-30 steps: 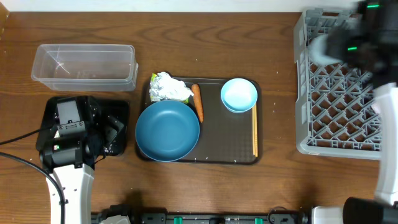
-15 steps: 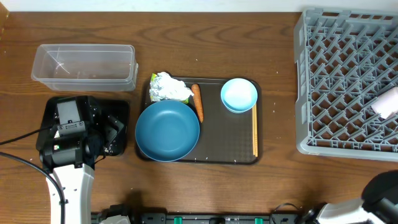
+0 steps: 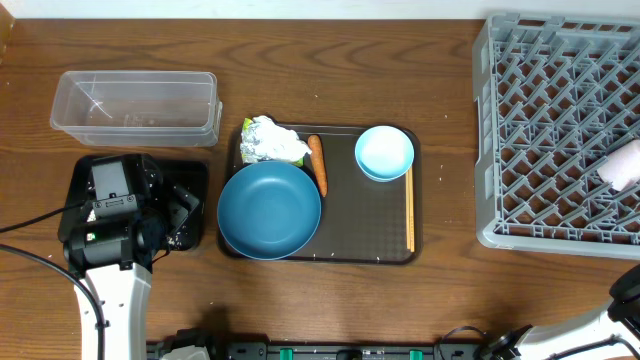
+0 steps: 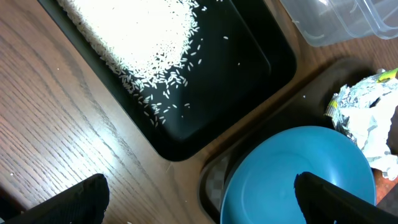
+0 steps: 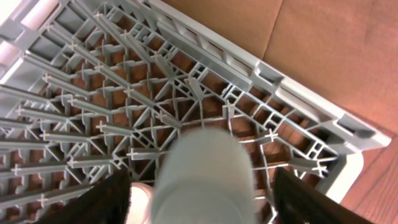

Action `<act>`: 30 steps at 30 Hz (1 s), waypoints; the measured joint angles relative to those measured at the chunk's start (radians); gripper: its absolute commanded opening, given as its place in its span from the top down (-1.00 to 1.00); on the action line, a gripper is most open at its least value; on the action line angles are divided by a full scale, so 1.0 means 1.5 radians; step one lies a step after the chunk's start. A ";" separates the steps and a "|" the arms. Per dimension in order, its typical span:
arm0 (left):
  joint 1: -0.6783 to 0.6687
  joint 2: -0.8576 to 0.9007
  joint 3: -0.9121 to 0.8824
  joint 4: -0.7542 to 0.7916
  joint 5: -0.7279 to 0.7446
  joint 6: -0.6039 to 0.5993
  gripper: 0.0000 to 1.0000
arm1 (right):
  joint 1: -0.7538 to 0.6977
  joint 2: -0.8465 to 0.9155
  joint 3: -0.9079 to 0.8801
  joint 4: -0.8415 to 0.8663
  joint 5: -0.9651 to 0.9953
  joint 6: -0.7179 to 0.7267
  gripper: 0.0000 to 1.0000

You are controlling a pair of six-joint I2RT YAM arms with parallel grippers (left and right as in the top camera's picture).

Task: Sort waste into correct bins and load items into the dishwasher rack
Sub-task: 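Grasp the cup and place it in the dish rack with right gripper, then reach the right gripper to the light-blue bowl and grasp its rim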

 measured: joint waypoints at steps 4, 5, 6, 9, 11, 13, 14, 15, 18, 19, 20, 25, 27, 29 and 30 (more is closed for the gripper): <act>0.000 0.000 0.000 0.000 0.000 0.000 -0.96 | 0.000 0.000 0.000 -0.003 0.000 -0.002 -0.61; 0.000 0.000 0.000 0.000 0.000 0.000 -0.96 | 0.000 0.000 0.000 -0.007 0.000 -0.002 -0.61; 0.000 0.000 0.000 0.000 0.000 0.000 -0.96 | 0.000 0.000 0.000 -0.011 -0.001 -0.002 -0.62; 0.000 0.000 0.000 0.000 0.000 0.000 -0.96 | 0.001 0.000 0.000 -0.016 -0.020 -0.002 -0.63; 0.000 0.000 0.000 0.000 0.000 0.000 -0.96 | 0.003 0.000 0.000 -0.016 -0.036 -0.002 -0.63; 0.000 0.000 0.000 0.000 0.000 0.000 -0.96 | 0.010 -0.004 0.000 -0.016 -0.057 -0.002 -0.63; 0.000 0.000 0.000 0.000 0.000 0.000 -0.96 | 0.016 -0.009 0.000 -0.015 -0.068 -0.002 -0.64; 0.000 0.000 0.000 0.000 0.000 0.000 -0.96 | 0.023 -0.016 0.000 -0.014 -0.079 -0.002 -0.65; 0.000 0.000 0.000 0.000 0.000 0.000 -0.96 | 0.056 -0.050 0.000 -0.013 -0.125 -0.001 -0.68; 0.000 0.000 0.000 0.000 0.000 0.000 -0.96 | 0.072 -0.066 0.000 -0.013 -0.144 -0.001 -0.69; 0.000 0.000 0.000 0.000 0.000 0.000 -0.96 | 0.095 -0.084 0.000 -0.014 -0.167 -0.001 -0.69; 0.000 0.000 0.000 0.000 0.000 0.000 -0.96 | 0.237 -0.144 0.004 -0.043 -0.251 0.000 -0.68; 0.000 0.000 0.000 0.000 0.000 0.000 -0.96 | 0.310 -0.150 0.006 -0.070 -0.267 -0.003 -0.62; 0.000 0.000 0.000 0.000 0.000 0.000 -0.96 | 0.381 -0.146 0.006 -0.099 -0.266 -0.007 -0.50; 0.000 0.000 0.000 0.000 0.000 0.000 -0.96 | 0.419 -0.142 0.006 -0.113 -0.260 -0.007 -0.43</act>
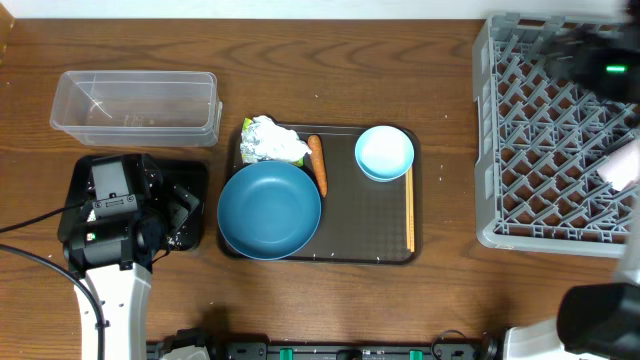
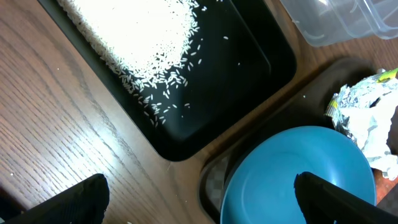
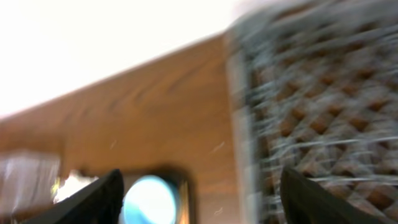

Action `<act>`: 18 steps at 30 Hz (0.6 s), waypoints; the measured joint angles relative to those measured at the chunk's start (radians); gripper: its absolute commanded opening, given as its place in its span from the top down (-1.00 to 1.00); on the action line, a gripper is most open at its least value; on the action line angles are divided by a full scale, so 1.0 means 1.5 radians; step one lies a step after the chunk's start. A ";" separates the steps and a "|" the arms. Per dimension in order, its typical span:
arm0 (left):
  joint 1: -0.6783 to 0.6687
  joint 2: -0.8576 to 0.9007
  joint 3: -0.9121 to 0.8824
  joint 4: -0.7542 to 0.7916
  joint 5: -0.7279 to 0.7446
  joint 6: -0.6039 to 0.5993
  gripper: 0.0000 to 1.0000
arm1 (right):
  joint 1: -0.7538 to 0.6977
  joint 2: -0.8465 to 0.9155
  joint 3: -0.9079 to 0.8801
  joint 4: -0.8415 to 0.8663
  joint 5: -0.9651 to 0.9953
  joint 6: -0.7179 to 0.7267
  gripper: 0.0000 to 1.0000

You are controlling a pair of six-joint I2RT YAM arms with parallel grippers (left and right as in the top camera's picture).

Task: Sort waste into correct bins and load items into the dishwasher rack
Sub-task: 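Reach the right gripper to the light-blue bowl and grasp its rim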

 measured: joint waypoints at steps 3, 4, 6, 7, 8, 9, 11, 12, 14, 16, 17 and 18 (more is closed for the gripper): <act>0.000 0.000 0.000 0.000 0.000 0.000 -0.96 | 0.110 0.019 -0.001 -0.028 0.029 -0.001 -0.26; 0.000 0.000 0.000 0.000 0.000 0.000 -0.96 | 0.139 0.025 -0.002 -0.036 0.042 -0.002 -0.25; 0.000 0.000 0.000 0.000 0.000 0.000 -0.96 | 0.204 0.041 -0.003 -0.056 0.078 -0.002 -0.17; 0.000 0.000 0.000 0.000 0.000 0.000 -0.96 | 0.251 0.056 -0.003 -0.070 0.109 -0.001 -0.12; 0.000 0.000 0.000 0.000 0.000 0.000 -0.96 | 0.260 0.060 -0.004 -0.072 0.113 -0.002 -0.11; 0.000 0.000 0.000 0.000 0.000 0.000 -0.96 | 0.289 0.074 -0.004 -0.080 0.131 -0.002 -0.11; 0.000 0.000 0.000 0.000 0.000 0.000 -0.96 | 0.337 0.102 -0.004 -0.090 0.168 0.003 -0.10; 0.000 0.000 0.000 0.000 0.000 0.000 -0.96 | 0.358 0.118 -0.004 -0.093 0.185 0.007 -0.10; 0.000 0.000 0.000 0.000 0.000 0.000 -0.96 | 0.396 0.151 -0.004 -0.096 0.209 0.016 -0.09; 0.000 0.000 0.000 0.000 0.000 0.000 -0.96 | 0.424 0.180 -0.005 -0.096 0.223 0.024 -0.08; 0.000 0.000 0.000 0.000 0.000 0.000 -0.96 | 0.438 0.195 -0.005 -0.096 0.229 0.028 -0.08; 0.000 0.000 0.000 0.000 0.000 0.000 -0.96 | 0.451 0.208 -0.005 -0.096 0.233 0.031 -0.09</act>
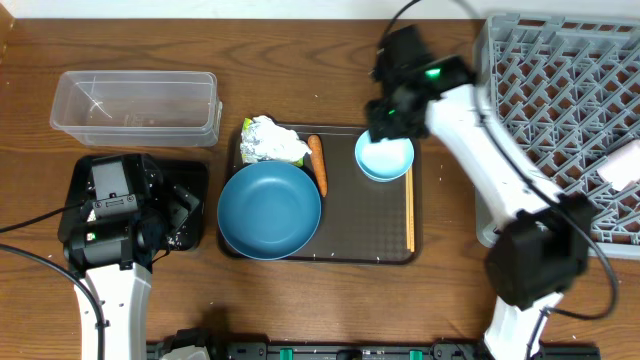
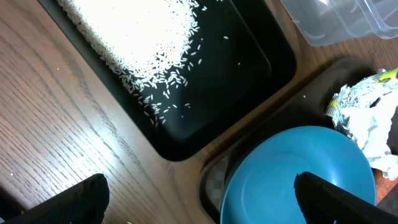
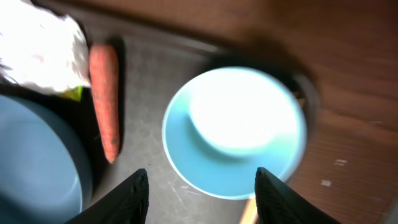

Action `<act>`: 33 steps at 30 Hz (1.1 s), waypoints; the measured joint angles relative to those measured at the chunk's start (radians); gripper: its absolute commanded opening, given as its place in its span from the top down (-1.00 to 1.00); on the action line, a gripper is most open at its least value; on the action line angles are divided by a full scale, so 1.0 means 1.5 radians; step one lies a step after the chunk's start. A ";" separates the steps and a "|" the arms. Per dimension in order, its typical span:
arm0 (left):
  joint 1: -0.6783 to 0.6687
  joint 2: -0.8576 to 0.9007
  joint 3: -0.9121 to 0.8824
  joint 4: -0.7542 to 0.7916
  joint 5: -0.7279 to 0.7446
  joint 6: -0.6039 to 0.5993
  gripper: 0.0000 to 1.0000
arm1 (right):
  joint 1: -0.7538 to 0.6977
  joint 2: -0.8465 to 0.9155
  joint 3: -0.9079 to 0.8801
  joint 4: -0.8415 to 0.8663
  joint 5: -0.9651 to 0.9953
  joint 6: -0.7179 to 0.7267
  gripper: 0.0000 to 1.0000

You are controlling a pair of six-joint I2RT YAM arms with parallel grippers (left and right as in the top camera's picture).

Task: Sort waste into correct bins and load items into the dishwasher rack
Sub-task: 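Reach the right gripper to the light-blue bowl and grasp its rim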

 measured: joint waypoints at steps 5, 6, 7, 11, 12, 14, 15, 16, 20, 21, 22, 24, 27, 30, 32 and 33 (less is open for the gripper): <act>0.000 0.000 0.000 0.000 0.000 0.000 -0.96 | 0.055 0.060 -0.002 0.000 0.017 0.008 -0.12; 0.000 0.000 0.000 0.000 0.000 0.000 -0.96 | 0.066 0.069 -0.002 -0.001 0.021 0.010 -0.12; 0.000 0.000 0.000 0.000 0.000 0.000 -0.96 | 0.074 0.078 -0.002 -0.001 0.024 0.012 -0.12; 0.000 0.000 0.000 0.000 0.000 0.000 -0.96 | 0.101 0.108 -0.003 -0.001 0.049 0.024 -0.12; 0.000 0.000 0.000 0.000 0.000 0.000 -0.96 | 0.104 0.114 -0.003 -0.001 0.053 0.026 -0.11; 0.000 0.000 0.000 0.000 0.000 0.000 -0.96 | 0.105 0.123 -0.003 0.001 0.061 0.029 -0.07; 0.000 0.000 0.000 0.000 0.000 0.000 -0.96 | 0.105 0.127 -0.003 0.001 0.064 0.030 -0.04; 0.000 0.000 0.000 0.000 0.000 0.000 -0.96 | 0.105 0.129 -0.003 0.001 0.067 0.031 -0.01; 0.000 0.000 0.000 0.000 0.000 0.000 -0.96 | 0.104 0.136 -0.004 0.005 0.074 0.037 -0.01; 0.000 0.000 0.000 0.000 0.000 0.000 -0.96 | 0.104 0.138 -0.004 0.008 0.075 0.038 0.00; 0.000 0.000 0.000 0.000 0.000 0.000 -0.96 | 0.104 0.140 -0.006 0.013 0.076 0.038 0.01; 0.000 0.000 0.000 0.000 0.000 0.000 -0.96 | 0.104 0.142 -0.011 0.022 0.077 0.038 0.06; 0.000 0.000 0.000 0.000 0.000 0.000 -0.96 | 0.104 0.143 -0.021 0.031 0.078 0.039 0.17; 0.000 0.000 0.000 0.000 0.000 0.000 -0.96 | 0.104 0.145 -0.026 0.031 0.078 0.042 0.33; 0.000 0.000 0.000 0.000 0.000 0.000 -0.96 | 0.104 0.146 -0.026 0.032 0.078 0.041 0.47; 0.000 0.000 0.000 0.000 0.000 0.000 -0.96 | 0.104 0.146 -0.026 0.032 0.078 0.041 0.53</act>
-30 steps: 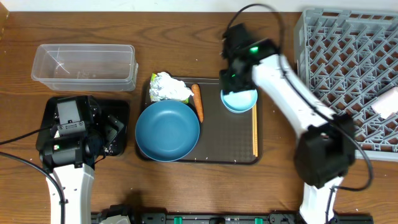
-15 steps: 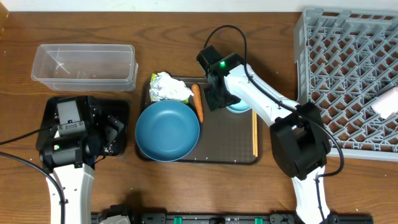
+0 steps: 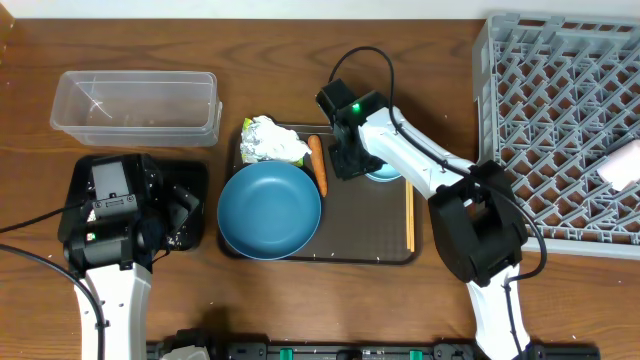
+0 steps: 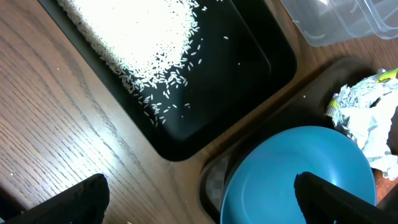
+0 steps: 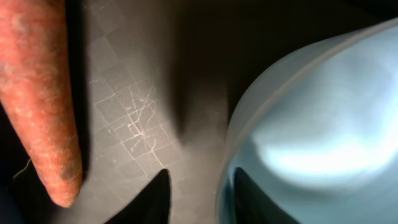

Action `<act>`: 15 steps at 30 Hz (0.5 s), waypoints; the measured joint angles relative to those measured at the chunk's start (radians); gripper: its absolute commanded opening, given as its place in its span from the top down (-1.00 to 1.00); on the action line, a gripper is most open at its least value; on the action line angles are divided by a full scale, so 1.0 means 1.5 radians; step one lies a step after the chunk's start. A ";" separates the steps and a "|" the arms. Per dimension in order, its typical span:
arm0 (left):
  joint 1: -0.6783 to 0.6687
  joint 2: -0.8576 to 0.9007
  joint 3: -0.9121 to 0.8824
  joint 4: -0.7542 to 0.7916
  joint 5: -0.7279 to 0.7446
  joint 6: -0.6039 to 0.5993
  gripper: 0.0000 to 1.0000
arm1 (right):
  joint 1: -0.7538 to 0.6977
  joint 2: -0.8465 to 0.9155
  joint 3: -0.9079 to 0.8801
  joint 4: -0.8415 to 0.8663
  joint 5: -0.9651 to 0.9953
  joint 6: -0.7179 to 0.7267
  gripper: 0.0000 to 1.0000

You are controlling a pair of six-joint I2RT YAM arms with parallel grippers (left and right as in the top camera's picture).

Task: Sort waste into correct bins and load items into the dishwasher rack
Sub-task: 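Reach the right gripper to the light-blue bowl and grasp its rim, then lift the light-blue bowl with the right gripper into the dish rack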

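A small light-blue bowl [image 5: 311,124] sits at the back right of the dark tray [image 3: 370,230]. My right gripper [image 5: 202,177] is low over its left rim, part-closed but open: one finger stands on the tray outside the rim, the other inside the bowl. Beside it lies a carrot [image 5: 37,93]. A large blue plate [image 3: 270,210], crumpled foil and paper [image 3: 270,140] and chopsticks [image 3: 409,210] share the tray. A white cup [image 3: 625,160] lies in the grey rack [image 3: 560,120]. My left gripper [image 4: 205,199] hangs open above the table beside the plate.
A black bin [image 4: 236,74] holding spilled rice [image 4: 124,31] sits left of the tray, under my left arm. A clear plastic bin [image 3: 135,105] stands at the back left. The rack fills the right side of the table.
My right gripper has dropped from above the small bowl to its left rim, and its fingers stand closer together, astride the rim. The left arm has not moved.
My right gripper was open over the rack with the white cup lying below it. Then it was away from the rack, the cup left there, and then wide open above the small bowl. Now it straddles that bowl's rim. The left arm stayed still throughout.
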 measured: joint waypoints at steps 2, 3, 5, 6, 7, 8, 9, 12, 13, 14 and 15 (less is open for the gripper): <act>0.000 0.000 0.000 0.000 0.000 0.000 -0.96 | 0.000 0.000 0.000 0.000 0.000 0.001 0.64; 0.000 0.000 0.000 0.000 0.000 0.000 -0.96 | 0.000 0.000 0.000 -0.001 0.002 0.002 0.69; 0.000 0.000 0.000 0.000 0.000 0.000 -0.96 | 0.000 0.000 0.000 -0.006 0.002 0.002 0.81; 0.000 0.000 0.000 0.000 0.000 0.000 -0.96 | 0.000 0.000 0.002 -0.014 0.002 0.002 0.87; 0.000 0.000 0.000 0.000 0.000 0.000 -0.96 | 0.000 0.000 0.005 -0.020 0.002 0.000 0.96; 0.000 0.000 0.000 0.000 0.000 0.000 -0.96 | 0.000 0.000 0.011 -0.029 0.004 0.000 0.98; 0.000 0.000 0.000 0.000 0.000 0.000 -0.96 | 0.000 0.000 0.021 -0.042 0.007 0.000 0.98; 0.000 0.000 0.000 0.000 0.000 0.000 -0.96 | -0.003 0.000 0.055 -0.062 0.005 -0.003 0.98; 0.000 0.000 0.000 0.000 0.000 0.000 -0.96 | -0.003 -0.001 0.067 -0.069 0.004 -0.004 0.98; 0.000 0.000 0.000 0.000 0.000 0.000 -0.96 | -0.004 -0.002 0.080 -0.078 0.004 -0.006 0.98; 0.000 0.000 0.000 0.000 0.000 0.000 -0.96 | -0.005 -0.004 0.094 -0.087 0.004 -0.008 0.98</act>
